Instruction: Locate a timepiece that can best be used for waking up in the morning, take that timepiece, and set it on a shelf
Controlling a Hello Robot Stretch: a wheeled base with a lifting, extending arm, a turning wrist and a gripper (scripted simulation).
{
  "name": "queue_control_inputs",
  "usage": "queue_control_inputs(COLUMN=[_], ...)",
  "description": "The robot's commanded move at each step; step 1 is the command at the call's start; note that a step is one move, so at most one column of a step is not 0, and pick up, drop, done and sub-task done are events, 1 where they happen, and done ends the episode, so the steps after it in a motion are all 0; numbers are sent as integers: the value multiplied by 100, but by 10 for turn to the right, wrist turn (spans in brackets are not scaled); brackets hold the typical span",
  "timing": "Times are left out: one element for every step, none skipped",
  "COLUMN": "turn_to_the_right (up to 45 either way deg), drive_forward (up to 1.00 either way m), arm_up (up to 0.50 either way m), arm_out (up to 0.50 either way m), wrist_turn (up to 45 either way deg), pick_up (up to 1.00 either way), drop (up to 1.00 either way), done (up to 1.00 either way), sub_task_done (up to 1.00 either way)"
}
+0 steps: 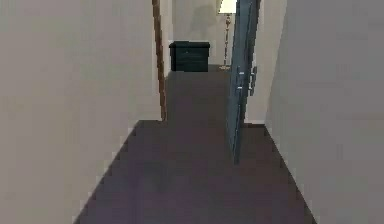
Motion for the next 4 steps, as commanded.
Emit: queue_control_inputs(turn_to_the_right=[0,0,-240,0], drive_forward=[100,60,0,35], arm_up=[0,0,0,0], arm_out=[0,0,0,0], wrist_turn=[0,0,0,0], pick_up=[0,0,0,0], drop=[0,0,0,0], done=[0,0,0,0], sub_task_done=[0,0,0,0])
